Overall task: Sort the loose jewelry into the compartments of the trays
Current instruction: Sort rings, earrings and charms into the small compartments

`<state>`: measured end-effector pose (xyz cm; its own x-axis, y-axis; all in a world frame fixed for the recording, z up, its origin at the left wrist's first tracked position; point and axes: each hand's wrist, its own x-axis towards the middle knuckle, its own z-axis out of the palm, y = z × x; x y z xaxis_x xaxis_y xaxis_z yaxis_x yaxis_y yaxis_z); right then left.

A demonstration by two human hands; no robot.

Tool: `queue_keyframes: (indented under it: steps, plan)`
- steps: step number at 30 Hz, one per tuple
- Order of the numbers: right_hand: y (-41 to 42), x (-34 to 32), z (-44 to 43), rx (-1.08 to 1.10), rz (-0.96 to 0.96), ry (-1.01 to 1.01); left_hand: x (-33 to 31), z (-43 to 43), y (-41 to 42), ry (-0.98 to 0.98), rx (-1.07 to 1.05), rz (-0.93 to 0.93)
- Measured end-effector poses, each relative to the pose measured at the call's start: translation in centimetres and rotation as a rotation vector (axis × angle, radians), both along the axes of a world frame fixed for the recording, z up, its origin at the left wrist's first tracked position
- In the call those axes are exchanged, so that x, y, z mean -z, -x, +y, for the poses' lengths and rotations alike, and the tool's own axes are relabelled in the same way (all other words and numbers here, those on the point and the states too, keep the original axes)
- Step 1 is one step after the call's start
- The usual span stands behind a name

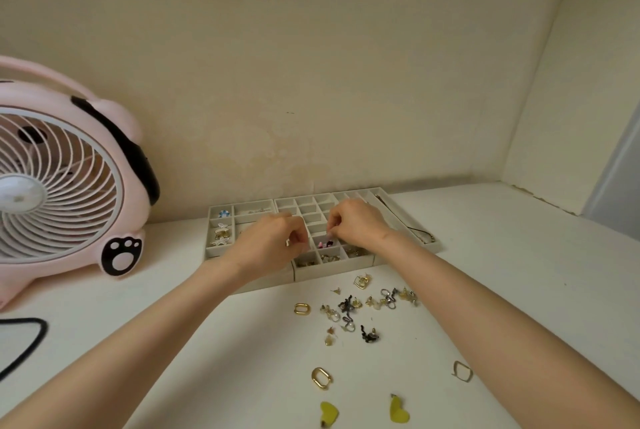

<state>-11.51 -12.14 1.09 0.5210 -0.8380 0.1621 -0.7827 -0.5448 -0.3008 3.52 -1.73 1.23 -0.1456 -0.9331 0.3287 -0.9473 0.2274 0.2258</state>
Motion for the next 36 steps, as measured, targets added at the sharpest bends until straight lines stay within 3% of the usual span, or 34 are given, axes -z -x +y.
queue_keyframes:
  steps: [9, 19, 27, 33, 36]
  plan:
    - [-0.3, 0.7, 0.4, 0.013, 0.052, 0.128, 0.3, 0.5, 0.7, -0.028, 0.015, -0.009]
    - [2.0, 0.7, 1.7, 0.024, -0.192, 0.000, 0.9, 2.1, 3.4, -0.120, 0.253, 0.001]
    - [7.5, 0.2, 5.9, -0.121, -0.257, -0.186, 2.3, 2.1, 4.5, -0.192, 0.221, -0.010]
    - [9.8, 0.4, 9.0, -0.319, -0.134, -0.433, 2.9, 1.8, 5.4, -0.218, 0.243, -0.037]
    - [9.7, 1.2, 9.1, -0.322, -0.014, -0.417, 3.2, 1.6, 5.5, -0.195, 0.235, -0.053]
